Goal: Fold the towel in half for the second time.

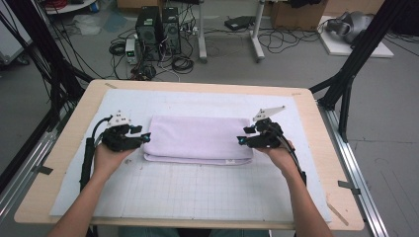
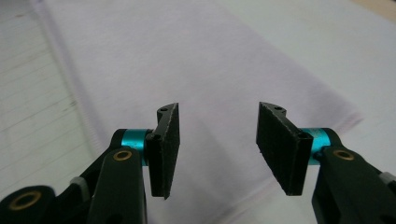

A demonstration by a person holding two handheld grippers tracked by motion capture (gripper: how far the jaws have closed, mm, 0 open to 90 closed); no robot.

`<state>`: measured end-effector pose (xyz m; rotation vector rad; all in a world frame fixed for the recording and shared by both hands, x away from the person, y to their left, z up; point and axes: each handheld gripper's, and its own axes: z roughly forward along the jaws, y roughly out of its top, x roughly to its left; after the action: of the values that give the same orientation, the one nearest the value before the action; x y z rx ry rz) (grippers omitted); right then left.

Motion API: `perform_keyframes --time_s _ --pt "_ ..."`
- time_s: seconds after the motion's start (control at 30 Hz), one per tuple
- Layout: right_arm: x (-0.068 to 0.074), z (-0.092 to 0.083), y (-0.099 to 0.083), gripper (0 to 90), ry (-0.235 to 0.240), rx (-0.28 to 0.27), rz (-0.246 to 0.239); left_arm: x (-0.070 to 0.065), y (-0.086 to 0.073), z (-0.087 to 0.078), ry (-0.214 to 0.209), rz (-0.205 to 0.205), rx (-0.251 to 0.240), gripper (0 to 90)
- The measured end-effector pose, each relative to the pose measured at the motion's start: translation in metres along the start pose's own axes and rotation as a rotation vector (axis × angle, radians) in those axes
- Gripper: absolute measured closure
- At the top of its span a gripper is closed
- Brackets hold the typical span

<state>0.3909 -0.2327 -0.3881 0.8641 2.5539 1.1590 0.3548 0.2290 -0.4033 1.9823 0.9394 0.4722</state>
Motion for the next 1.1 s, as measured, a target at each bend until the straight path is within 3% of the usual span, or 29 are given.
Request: perform_keyframes --time_s 0.1,0.2,0.27,0.37,0.43,0.6,0.67,0.73,0.83,0.9,1.1 --pt "0.013 0.001 -0.012 50.6 0.02 0.014 -0.03 -0.01 -0.012 0.001 -0.062 0.017 -0.001 59.4" --pt "0.018 0.003 -0.029 52.2 0.035 0.016 -0.017 -0.015 -0.022 0.006 -0.099 0.05 0.044 67.6" --pt "0.017 0.005 -0.037 52.2 0.057 0.059 0.012 -0.016 -0.029 0.009 -0.11 0.063 0.071 72.8" --pt "0.019 0.004 -0.049 54.2 0.056 0.048 0.007 -0.014 -0.038 0.01 -0.115 0.051 0.096 71.5" --pt "0.019 0.003 -0.056 55.2 0.055 0.048 0.013 -0.014 -0.041 0.01 -0.121 0.047 0.086 69.1" --pt "0.022 0.003 -0.066 56.2 0.03 0.03 -0.029 -0.017 -0.042 0.012 -0.134 0.065 0.087 60.3" --pt "0.025 0.004 -0.066 60.3 0.013 0.036 -0.047 -0.018 -0.042 0.011 -0.127 0.078 0.088 58.7" --pt "0.027 0.005 -0.064 69.9 -0.017 0.048 -0.08 -0.018 -0.042 0.011 -0.097 0.089 0.085 67.6" --pt "0.025 0.002 -0.063 81.8 -0.022 0.039 -0.075 -0.013 -0.04 0.01 -0.088 0.073 0.079 81.3" --pt "0.023 -0.001 -0.061 84.1 -0.031 0.036 -0.073 -0.012 -0.039 0.007 -0.075 0.069 0.06 86.4" --pt "0.022 -0.014 -0.05 85.5 -0.026 -0.005 -0.078 -0.011 -0.027 -0.006 -0.061 0.08 0.005 87.5"
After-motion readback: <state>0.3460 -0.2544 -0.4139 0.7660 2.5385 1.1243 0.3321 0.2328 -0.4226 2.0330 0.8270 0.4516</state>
